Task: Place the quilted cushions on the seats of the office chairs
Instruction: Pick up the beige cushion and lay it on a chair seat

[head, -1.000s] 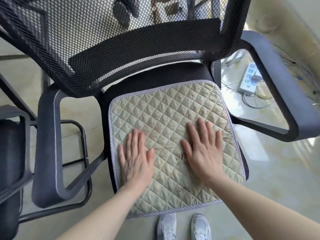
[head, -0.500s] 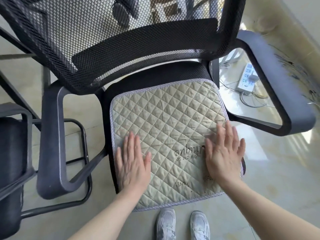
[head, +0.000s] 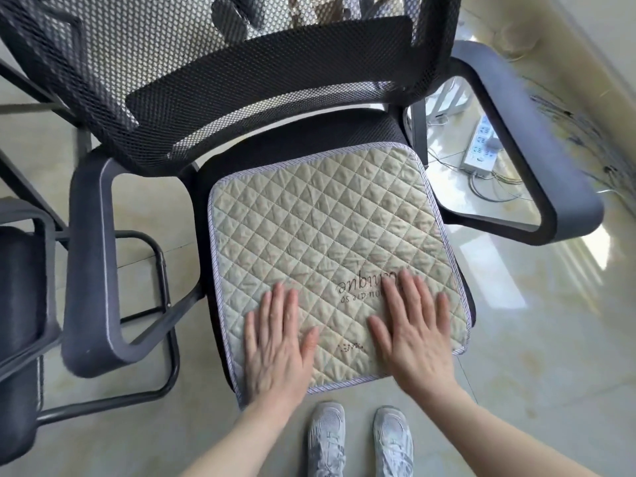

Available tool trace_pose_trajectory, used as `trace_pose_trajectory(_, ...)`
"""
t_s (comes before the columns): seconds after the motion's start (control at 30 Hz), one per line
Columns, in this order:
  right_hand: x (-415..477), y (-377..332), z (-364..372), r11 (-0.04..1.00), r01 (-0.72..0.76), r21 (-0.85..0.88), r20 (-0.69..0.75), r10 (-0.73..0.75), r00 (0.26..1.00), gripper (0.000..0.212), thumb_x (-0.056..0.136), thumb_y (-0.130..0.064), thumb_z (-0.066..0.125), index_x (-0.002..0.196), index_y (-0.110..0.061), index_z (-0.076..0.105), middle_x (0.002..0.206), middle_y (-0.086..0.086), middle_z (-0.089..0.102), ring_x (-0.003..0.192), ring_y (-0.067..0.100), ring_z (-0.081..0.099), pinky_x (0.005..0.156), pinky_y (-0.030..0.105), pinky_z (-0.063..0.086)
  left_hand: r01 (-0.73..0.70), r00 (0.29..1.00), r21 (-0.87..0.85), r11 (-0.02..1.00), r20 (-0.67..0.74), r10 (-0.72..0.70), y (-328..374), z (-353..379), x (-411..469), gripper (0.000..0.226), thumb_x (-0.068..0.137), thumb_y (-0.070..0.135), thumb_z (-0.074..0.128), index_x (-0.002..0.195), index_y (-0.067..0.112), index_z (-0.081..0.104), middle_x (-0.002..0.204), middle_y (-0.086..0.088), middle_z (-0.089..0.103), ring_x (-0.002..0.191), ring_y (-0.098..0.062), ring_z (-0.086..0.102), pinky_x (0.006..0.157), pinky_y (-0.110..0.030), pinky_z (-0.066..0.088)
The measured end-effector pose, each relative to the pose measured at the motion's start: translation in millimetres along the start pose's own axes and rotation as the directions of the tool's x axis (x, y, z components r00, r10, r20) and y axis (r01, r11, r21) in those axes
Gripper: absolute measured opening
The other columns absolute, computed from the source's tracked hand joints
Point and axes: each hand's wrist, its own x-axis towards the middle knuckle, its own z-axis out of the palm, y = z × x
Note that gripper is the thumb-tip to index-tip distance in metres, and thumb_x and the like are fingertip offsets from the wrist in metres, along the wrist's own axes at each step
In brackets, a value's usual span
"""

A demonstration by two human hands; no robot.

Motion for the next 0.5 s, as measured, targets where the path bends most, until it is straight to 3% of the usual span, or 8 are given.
trace_pose_trajectory(0.2, -1.5, 37.6, -19.0, 0.982, -0.188, 0.010, 0.045, 0.187, 0.981, 0.069, 0.095, -0.064, 0.022, 0.155, -0.029, 0.024, 0.165, -0.001, 0.017, 0.152, 0.023, 0.009, 0.120, 0.052, 0.003, 0.070, 0.998, 0.000, 0.998, 0.006, -0.070, -33.1, -6.4, -8.2, 0.071, 0.097, 0.056, 0.017, 0.157, 0.017, 0.011, 0.165, -0.006, 0.001, 0.151, -0.023, 0.002, 0.120, -0.047, 0.011)
trace_pose_trajectory(0.37, 2.1, 36.4, -32.0, 0.977, -0.212, -0.005, 0.166, 0.210, 0.964, 0.071, 0.094, -0.066, 0.014, 0.157, -0.033, 0.011, 0.166, -0.006, 0.004, 0.152, 0.020, -0.005, 0.120, 0.048, -0.005, 0.088, 0.994, 0.020, 0.996, 0.068, -0.089, -33.7, -17.9, -10.6, 0.072, 0.096, 0.060, 0.010, 0.156, 0.024, -0.003, 0.163, -0.001, -0.014, 0.150, -0.018, -0.010, 0.122, -0.041, 0.002)
trace_pose_trajectory(0.5, 8.7, 29.7, -53.8, 0.966, -0.259, 0.014, 0.273, 0.245, 0.930, 0.067, 0.095, -0.064, 0.020, 0.155, -0.036, 0.009, 0.166, -0.009, 0.000, 0.151, 0.019, -0.007, 0.119, 0.049, -0.006, 0.181, 0.978, -0.084, 0.980, 0.119, -0.170, -20.1, -40.0, -7.1, 0.071, 0.097, 0.058, 0.018, 0.157, 0.024, 0.001, 0.164, -0.001, -0.008, 0.151, -0.017, -0.005, 0.122, -0.037, 0.001)
